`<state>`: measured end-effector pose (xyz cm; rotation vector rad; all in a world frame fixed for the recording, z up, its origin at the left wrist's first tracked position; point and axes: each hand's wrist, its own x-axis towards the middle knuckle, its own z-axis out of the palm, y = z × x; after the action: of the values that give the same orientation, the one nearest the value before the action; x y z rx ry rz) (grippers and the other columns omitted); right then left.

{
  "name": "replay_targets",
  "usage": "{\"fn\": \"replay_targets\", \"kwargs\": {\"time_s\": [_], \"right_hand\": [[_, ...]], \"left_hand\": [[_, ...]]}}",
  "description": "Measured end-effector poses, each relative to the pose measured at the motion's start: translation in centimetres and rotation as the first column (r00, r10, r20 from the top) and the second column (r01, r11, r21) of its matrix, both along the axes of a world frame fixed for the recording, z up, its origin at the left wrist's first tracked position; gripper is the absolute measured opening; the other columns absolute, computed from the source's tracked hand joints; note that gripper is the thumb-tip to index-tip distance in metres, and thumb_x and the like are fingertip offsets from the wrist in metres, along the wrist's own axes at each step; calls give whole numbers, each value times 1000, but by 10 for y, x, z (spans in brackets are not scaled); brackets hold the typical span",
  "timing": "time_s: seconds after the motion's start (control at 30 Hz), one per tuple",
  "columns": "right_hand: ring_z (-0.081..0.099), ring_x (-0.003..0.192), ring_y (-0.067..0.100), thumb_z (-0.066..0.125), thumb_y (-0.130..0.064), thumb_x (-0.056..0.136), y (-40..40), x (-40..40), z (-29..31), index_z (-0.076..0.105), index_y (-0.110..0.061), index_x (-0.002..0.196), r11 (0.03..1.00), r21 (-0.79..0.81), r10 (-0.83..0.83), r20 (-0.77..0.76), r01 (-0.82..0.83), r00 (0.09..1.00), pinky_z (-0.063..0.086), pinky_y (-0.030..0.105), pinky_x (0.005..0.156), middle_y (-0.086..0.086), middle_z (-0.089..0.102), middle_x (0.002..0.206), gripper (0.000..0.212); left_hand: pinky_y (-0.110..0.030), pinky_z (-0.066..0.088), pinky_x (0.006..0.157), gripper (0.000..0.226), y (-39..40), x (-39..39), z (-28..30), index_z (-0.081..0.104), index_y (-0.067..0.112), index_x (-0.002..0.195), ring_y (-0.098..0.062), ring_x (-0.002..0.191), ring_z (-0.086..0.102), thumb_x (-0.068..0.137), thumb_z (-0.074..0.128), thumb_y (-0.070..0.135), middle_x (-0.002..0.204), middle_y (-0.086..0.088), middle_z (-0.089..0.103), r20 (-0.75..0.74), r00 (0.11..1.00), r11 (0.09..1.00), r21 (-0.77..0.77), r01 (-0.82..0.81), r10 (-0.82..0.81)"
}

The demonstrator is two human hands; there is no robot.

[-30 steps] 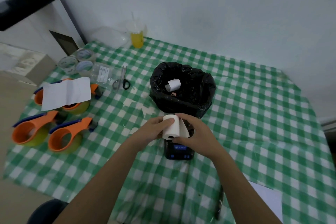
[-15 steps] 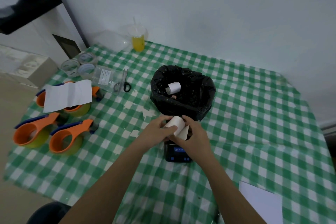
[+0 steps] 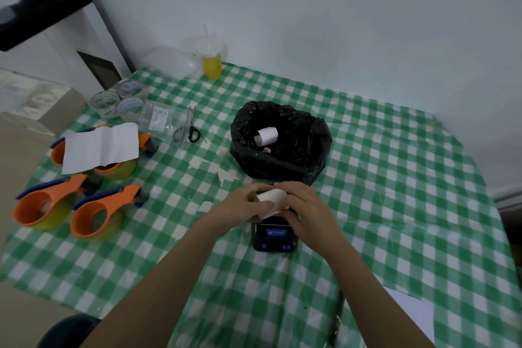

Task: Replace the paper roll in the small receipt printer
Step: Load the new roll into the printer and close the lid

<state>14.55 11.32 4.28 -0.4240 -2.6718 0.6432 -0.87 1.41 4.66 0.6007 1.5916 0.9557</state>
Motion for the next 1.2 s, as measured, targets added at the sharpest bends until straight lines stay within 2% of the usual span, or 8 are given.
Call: {"fn": "replay_targets", "kwargs": {"time_s": [0.13, 0.3, 0.4, 0.57, 0.7, 0.87, 1.03, 1.2], "right_hand": [[51, 126, 21, 67, -12, 83, 4, 2, -9, 67, -8, 87, 986, -168, 18, 139, 6, 990, 33, 22, 102, 5, 62, 130, 6], [47, 111, 7, 67, -5, 81, -1, 10, -33, 65, -5, 83, 958, -266, -78, 115, 107, 990, 31, 10, 94, 9, 66, 119, 3], [53, 110, 10, 67, -5, 83, -5, 14, -52, 63, -2, 84, 908, -319, -238, 139, 271, 961, 30, 8, 91, 9, 65, 118, 5], [60, 95, 31, 64, 0, 80, -2, -1, -76, 61, -1, 77, 935, -205, -250, 200, 290, 948, 41, 22, 82, 13, 68, 97, 4], [61, 83, 31, 63, -8, 78, 1, -11, -92, 59, -7, 72, 962, -107, -215, 280, 253, 936, 51, 38, 68, 8, 68, 84, 7], [65, 87, 28, 71, -17, 76, 9, -14, -104, 63, -16, 71, 963, -58, -228, 347, 263, 910, 49, 44, 90, 1, 74, 89, 9], [63, 102, 31, 69, -16, 78, 10, -12, -107, 67, -13, 76, 971, -75, -181, 395, 228, 901, 45, 50, 100, 8, 72, 103, 5], [63, 93, 32, 67, -19, 75, 10, -8, -107, 74, -12, 71, 981, 52, -196, 333, 189, 923, 57, 43, 80, 9, 73, 94, 10]], "left_hand": [[-41, 50, 96, 46, -2, -4, -7, 50, 17, 118, -21, 91, 64, 78, 72, 26, 98, -6, 65, -1, 998, 996, -64, 59, -60], [-36, 53, 96, 22, 1, 3, -14, 60, 17, 108, -22, 104, 64, 88, 60, 27, 114, -12, 64, 81, 996, 995, -96, -12, 20], [-34, 51, 93, 20, 2, 2, -19, 57, 19, 103, -18, 94, 64, 93, 49, 34, 113, -5, 62, -78, 996, 988, -140, -62, 51], [-30, 42, 85, 24, 6, -7, -31, 57, 11, 112, -21, 101, 57, 95, 46, 24, 117, -10, 62, -436, 893, 983, -87, -160, 107], [-37, 46, 92, 21, 11, -6, -37, 58, 4, 109, -27, 104, 57, 93, 46, 11, 113, -14, 61, -524, 842, 987, -16, -162, 129], [-29, 42, 94, 26, 16, -4, -49, 57, 6, 113, -24, 110, 54, 91, 44, 3, 119, -12, 57, -560, 820, 992, 36, -121, 120], [-42, 38, 107, 39, 24, -2, -61, 48, 15, 131, -31, 123, 43, 91, 47, 11, 133, -13, 48, -719, 695, 1000, -24, 0, -17], [-44, 44, 101, 35, 29, -3, -61, 51, 17, 129, -28, 122, 45, 95, 44, 18, 132, -6, 52, -745, 659, 995, -73, 74, -104]]}}
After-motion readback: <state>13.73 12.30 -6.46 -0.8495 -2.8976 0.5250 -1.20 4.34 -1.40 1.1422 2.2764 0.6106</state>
